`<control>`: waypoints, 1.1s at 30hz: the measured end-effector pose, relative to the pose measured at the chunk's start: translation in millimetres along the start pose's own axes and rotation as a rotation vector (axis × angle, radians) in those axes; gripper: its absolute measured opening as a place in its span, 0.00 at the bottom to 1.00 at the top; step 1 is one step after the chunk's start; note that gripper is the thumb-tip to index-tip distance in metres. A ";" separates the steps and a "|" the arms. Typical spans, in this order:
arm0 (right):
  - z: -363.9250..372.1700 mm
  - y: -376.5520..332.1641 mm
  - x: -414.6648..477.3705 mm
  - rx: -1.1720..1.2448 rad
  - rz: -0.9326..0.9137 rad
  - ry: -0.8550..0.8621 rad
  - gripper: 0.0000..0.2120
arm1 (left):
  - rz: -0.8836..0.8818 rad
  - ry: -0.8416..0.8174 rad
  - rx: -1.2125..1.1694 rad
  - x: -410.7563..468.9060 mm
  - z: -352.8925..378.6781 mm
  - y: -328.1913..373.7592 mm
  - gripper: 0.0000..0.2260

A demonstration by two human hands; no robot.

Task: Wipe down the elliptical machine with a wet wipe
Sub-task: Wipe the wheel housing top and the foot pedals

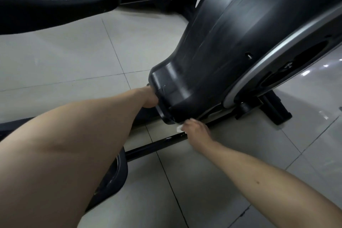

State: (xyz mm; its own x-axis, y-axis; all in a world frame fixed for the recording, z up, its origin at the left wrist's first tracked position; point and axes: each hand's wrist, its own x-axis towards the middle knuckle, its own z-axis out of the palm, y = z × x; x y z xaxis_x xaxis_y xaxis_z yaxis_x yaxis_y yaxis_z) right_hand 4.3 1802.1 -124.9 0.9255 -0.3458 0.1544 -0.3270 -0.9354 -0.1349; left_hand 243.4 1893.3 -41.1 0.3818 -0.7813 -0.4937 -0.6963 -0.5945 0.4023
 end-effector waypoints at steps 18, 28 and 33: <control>-51.3 -6.2 7.5 0.673 0.861 0.623 0.07 | -0.096 -0.372 0.026 9.2 27.9 55.1 0.08; -106.0 -15.3 40.4 1.186 1.069 0.961 0.04 | 0.081 -0.291 -0.053 11.1 6.3 97.7 0.10; -106.6 -19.5 50.8 1.119 1.030 0.951 0.08 | 0.110 -0.295 -0.054 16.8 4.6 100.9 0.11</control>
State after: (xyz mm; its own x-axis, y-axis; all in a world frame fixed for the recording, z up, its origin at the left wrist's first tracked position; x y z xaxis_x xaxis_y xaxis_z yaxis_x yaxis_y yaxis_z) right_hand 37.4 1794.9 -10.1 -0.0953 -0.9954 -0.0127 0.0024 0.0126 -0.9999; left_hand 176.8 1821.2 -12.3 0.1079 -0.7574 -0.6439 -0.6872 -0.5249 0.5022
